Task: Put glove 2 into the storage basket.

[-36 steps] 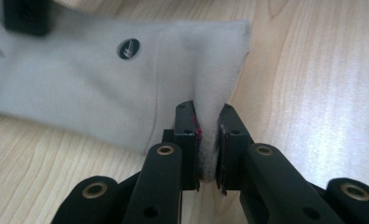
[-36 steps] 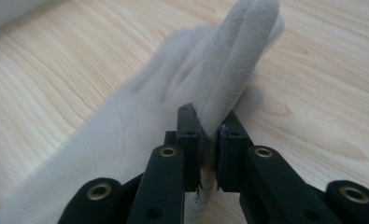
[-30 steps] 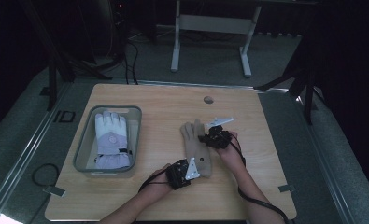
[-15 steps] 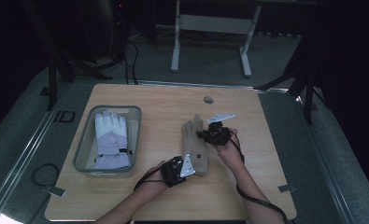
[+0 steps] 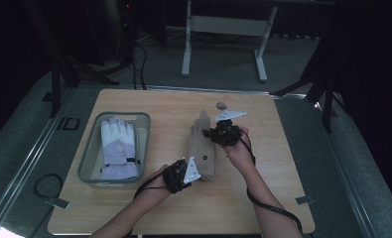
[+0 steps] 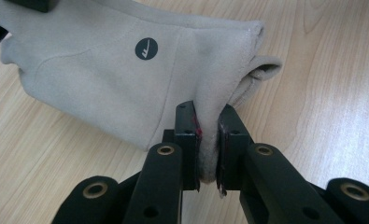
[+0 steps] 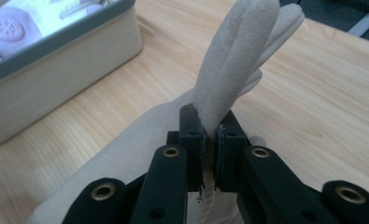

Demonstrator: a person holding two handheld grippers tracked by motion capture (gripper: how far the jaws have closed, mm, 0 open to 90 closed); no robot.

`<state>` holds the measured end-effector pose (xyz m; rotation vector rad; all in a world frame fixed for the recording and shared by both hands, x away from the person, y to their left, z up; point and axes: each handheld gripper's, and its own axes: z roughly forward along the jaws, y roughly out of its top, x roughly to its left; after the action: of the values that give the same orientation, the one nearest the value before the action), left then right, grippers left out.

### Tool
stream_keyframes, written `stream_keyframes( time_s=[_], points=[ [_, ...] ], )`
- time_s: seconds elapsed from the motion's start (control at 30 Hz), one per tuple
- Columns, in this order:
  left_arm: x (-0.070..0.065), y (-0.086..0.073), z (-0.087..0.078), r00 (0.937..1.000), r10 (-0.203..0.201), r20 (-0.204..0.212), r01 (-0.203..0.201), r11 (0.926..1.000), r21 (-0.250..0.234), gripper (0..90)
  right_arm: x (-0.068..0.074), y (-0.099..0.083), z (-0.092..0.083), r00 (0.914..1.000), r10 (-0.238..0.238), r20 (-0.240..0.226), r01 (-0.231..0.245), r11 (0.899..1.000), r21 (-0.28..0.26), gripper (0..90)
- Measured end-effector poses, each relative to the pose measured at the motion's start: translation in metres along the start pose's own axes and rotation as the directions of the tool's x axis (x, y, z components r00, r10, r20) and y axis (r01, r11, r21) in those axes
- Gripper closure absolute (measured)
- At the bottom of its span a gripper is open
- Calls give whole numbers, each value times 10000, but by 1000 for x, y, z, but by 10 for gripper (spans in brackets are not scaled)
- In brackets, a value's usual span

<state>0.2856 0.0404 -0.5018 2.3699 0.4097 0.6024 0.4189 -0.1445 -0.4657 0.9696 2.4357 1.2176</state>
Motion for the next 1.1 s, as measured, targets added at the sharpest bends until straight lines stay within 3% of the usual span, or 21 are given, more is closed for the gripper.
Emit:
stream_keyframes(
  time_s=[0.23,0.37,0.53,0.63,0.73,0.8,0.83,1.0,1.03,1.1],
  points=[
    [3,-3,-9,9999,-18,-167,16,9999,-114,816,3,3,0,9999,145,-60,-146,9998,-119,842],
    [1,-9,-5,9998,-137,119,137,9999,21,815,2,-7,1,9984,559,-57,-560,9982,-193,841],
    [-10,-20,8,9989,-179,423,164,9992,364,814,-5,-36,19,9932,1161,-36,-1156,9915,591,837],
    [-14,-22,12,9982,-251,541,227,9987,449,814,-8,-49,31,9916,1288,146,-1296,9842,1208,821],
    [-14,-22,14,9978,-235,614,203,9984,529,814,-10,-54,36,9873,1564,272,-1587,9756,1515,739],
    [-14,-23,15,9978,-254,616,220,9983,547,813,-11,-54,36,9860,1573,548,-1642,9732,1609,568],
    [-14,-23,15,9978,-236,627,199,9981,590,813,-12,-54,36,9853,1507,801,-1624,9722,1686,533],
    [-14,-24,17,9972,-297,683,254,9977,634,813,-16,-58,37,9772,2021,656,-2111,9584,1922,473],
    [-14,-24,17,9973,-270,680,226,9976,652,813,-19,-61,39,9692,2379,631,-2458,9489,1979,424],
    [-14,-24,18,9971,-293,707,245,9974,678,813,-20,-62,40,9640,2585,626,-2659,9418,2056,400]
  ],
)
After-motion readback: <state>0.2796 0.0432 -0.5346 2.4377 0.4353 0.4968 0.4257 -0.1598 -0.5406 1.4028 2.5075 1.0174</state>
